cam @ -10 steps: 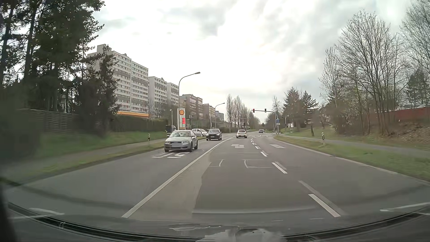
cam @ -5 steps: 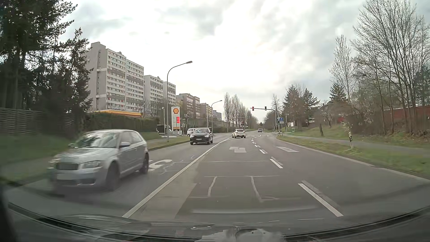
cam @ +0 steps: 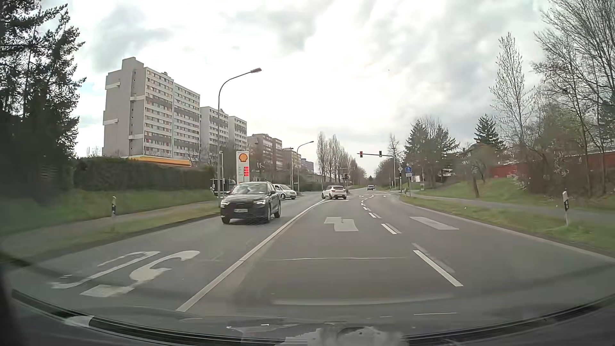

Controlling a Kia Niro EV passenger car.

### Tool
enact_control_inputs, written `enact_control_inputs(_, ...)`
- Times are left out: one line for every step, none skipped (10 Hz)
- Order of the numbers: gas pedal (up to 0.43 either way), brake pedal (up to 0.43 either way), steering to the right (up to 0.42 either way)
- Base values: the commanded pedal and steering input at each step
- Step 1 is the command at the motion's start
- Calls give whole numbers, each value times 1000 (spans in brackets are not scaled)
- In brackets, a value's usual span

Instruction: Follow the waypoints while adhering to traffic rules and regulations

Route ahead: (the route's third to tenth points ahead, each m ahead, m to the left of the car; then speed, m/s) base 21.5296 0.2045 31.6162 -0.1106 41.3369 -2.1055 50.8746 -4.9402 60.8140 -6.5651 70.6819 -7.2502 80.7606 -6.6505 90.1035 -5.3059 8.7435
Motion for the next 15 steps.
enact_control_inputs(0, 0, 8)
enact_control_inputs(0, 0, 8)
enact_control_inputs(0, 0, 8)
enact_control_inputs(0, 0, 8)
enact_control_inputs(0, 0, 8)
enact_control_inputs(0, 0, 8)
enact_control_inputs(0, 0, 8)
enact_control_inputs(47, 0, 9)
enact_control_inputs(118, 0, 9)
enact_control_inputs(150, 0, 9)
enact_control_inputs(189, 0, 9)
enact_control_inputs(220, 0, 10)
enact_control_inputs(220, 0, 11)
enact_control_inputs(228, 0, 11)
enact_control_inputs(240, 0, 11)
